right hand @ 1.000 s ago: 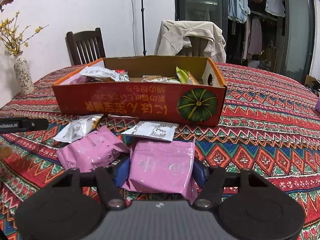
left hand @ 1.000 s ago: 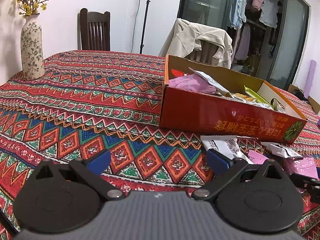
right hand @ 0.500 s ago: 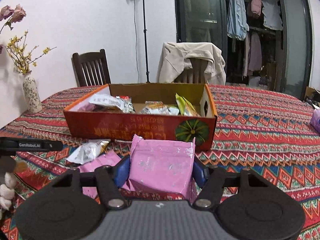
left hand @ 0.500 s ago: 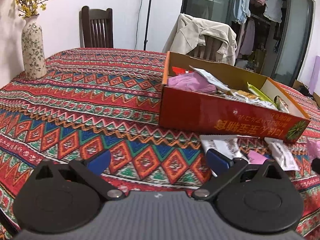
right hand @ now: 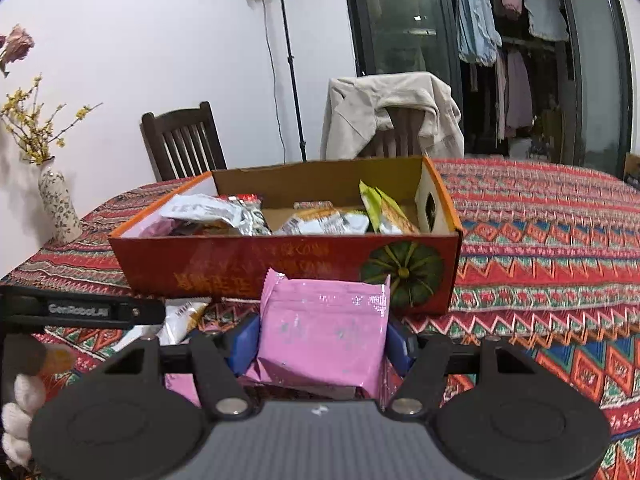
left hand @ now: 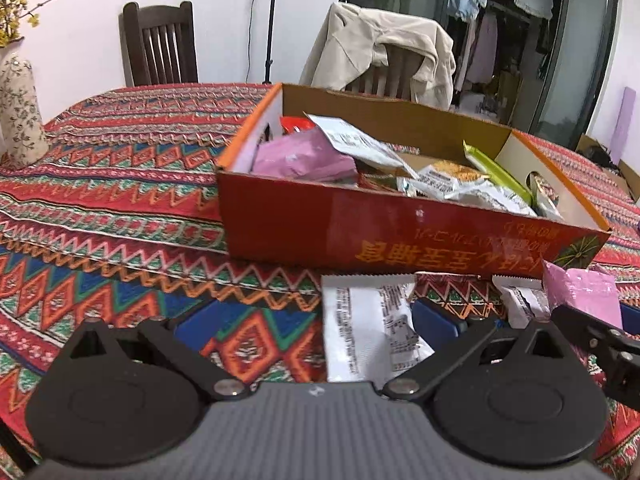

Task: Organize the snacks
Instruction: 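Grasp a pink packet with the right gripper while the left grasps a white sachet, then carry the pink packet and white sachet into the box and open both grippers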

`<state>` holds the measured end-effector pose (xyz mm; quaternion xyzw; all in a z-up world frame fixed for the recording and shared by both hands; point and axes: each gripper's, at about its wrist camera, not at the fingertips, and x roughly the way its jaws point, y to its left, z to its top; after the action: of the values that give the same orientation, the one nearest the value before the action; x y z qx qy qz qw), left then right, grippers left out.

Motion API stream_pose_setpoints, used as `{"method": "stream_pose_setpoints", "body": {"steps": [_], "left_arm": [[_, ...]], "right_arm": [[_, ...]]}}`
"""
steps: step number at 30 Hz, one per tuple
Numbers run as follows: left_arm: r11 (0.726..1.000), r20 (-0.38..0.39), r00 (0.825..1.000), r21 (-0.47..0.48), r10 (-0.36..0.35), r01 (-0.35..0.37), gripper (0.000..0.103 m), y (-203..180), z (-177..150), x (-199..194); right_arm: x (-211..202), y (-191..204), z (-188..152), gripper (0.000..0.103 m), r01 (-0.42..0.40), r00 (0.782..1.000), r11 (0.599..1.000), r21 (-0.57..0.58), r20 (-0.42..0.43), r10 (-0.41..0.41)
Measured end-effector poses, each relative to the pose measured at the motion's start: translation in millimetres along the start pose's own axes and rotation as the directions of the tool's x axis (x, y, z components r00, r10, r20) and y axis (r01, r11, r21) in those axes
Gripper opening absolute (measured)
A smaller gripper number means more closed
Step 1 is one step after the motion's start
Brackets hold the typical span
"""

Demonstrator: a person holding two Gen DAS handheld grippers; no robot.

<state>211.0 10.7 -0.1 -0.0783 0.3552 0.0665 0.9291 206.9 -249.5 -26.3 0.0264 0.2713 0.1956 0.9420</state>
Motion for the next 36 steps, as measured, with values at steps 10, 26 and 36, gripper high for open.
{"method": "stream_pose_setpoints", "body": {"steps": [10, 26, 36], "left_arm": [[0.999, 0.001, 1.000, 0.053, 0.002, -0.002, 0.080, -11, -7, 10], [0.992, 0.067, 0.993, 0.089, -0.097, 0.091, 0.049, -10, -7, -21], [0.987, 0.182, 0.975, 0.117, -0.129, 0.109, 0.049, -9, 24, -52]], "right_arm": [[0, 0, -5, 0.064, -0.014, 1.000, 1.000, -0.004, 0.001, 0.014], [-5, 5, -4, 0.064, -0.012, 0.999, 1.000, -0.019, 0.037, 0.013], [-26, 21, 25, 0.064, 0.005, 0.996, 0.997, -0.079, 0.092, 0.002]]}}
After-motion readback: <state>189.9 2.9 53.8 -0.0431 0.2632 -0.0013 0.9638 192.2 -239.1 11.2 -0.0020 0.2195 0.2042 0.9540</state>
